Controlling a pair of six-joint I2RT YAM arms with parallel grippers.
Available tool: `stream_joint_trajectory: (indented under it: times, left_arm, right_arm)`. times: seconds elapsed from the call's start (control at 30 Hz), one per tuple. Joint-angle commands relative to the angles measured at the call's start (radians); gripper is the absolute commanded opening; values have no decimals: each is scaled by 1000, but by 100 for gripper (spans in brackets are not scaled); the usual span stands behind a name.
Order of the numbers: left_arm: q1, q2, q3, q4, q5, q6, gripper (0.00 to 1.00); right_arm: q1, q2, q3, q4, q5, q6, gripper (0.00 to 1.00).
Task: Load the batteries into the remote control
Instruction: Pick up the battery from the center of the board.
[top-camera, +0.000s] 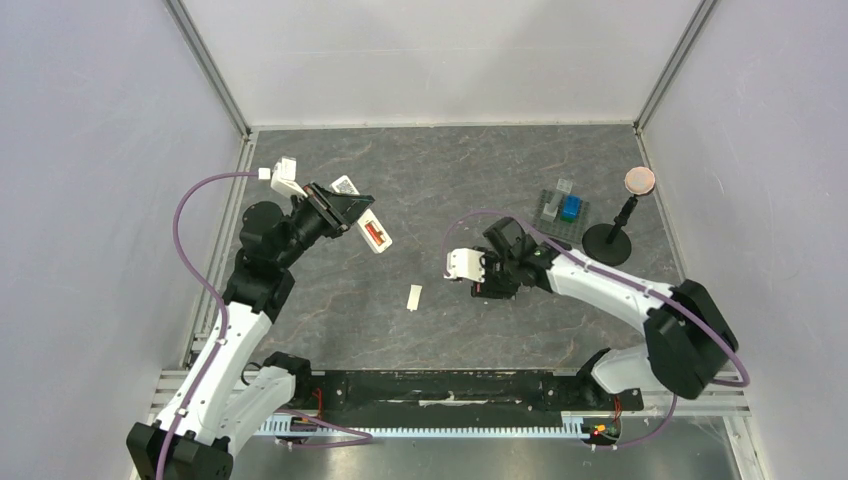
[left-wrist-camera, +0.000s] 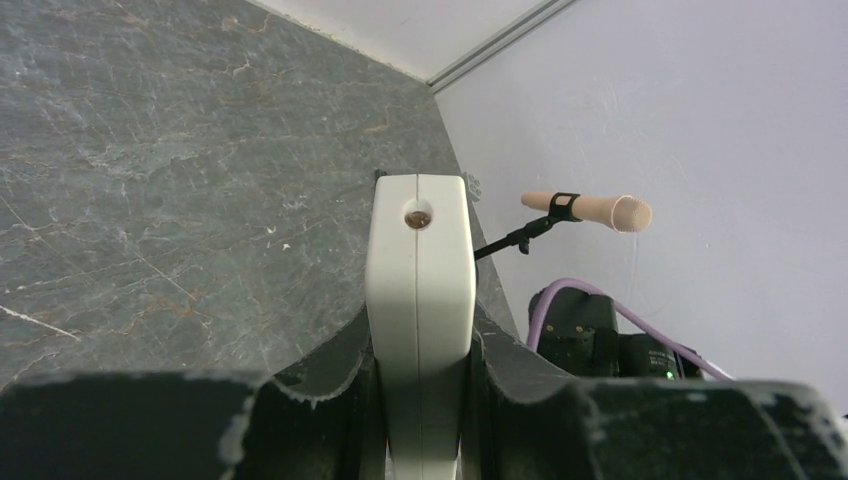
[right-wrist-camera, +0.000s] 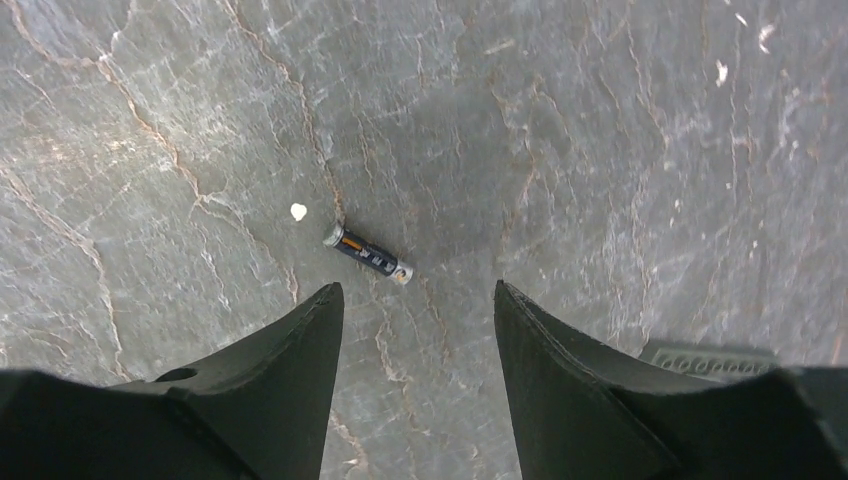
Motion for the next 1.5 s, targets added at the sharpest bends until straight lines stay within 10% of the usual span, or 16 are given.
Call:
stream_joint_trajectory:
  times: [0.0, 1.03, 1.47]
  left_arm:
    - [5, -2, 53, 37, -4, 56, 2]
    - [10, 7, 61, 28, -34, 63, 2]
    - [10, 1, 60, 26, -45, 63, 2]
  right_arm:
    - [-7, 87, 89, -156, -60, -151, 59]
    - [-6, 281, 160, -65, -37, -266, 55]
    - [-8, 326, 177, -97, -66, -272, 19]
